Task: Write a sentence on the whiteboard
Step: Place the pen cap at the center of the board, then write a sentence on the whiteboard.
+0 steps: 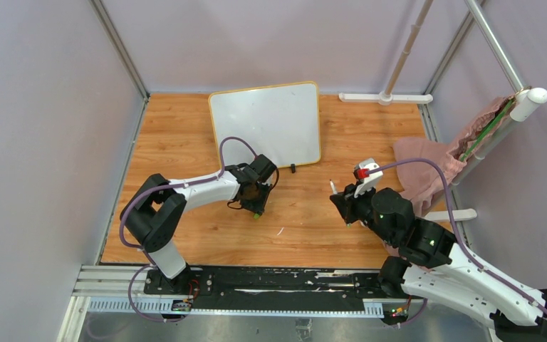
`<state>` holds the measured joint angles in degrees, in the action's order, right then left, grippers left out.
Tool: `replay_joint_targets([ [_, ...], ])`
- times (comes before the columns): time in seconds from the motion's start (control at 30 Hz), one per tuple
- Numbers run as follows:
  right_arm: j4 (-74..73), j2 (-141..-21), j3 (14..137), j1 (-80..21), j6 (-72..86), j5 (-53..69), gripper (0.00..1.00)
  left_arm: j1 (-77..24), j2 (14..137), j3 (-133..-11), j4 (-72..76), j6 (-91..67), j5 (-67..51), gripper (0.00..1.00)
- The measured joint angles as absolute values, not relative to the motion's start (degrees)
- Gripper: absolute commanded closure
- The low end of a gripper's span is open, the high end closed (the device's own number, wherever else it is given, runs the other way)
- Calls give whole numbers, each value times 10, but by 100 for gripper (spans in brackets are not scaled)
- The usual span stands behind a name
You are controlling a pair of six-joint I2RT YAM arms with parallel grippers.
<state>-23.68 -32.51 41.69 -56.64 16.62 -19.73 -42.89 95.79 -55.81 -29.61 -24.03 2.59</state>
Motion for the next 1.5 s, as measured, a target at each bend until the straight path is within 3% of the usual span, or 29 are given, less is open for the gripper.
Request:
replay_joint_targets([
  [0.6,-241,-325,417,-566,167,-196,100,-429,905,-595,-331,-240,56,46],
  [0.9,-233,-348,451,-566,135,-106,100,-429,682,-675,-352,-237,120,21],
  [1.03,-213,-368,464,-566,117,-30,100,-429,535,-614,-252,-232,122,18],
  [1.27,-171,-449,495,-566,99,103,100,-430,346,-413,-32,-198,-28,17],
  [1.5,-233,-563,612,-568,66,223,100,-430,333,-445,-54,-75,-215,16],
])
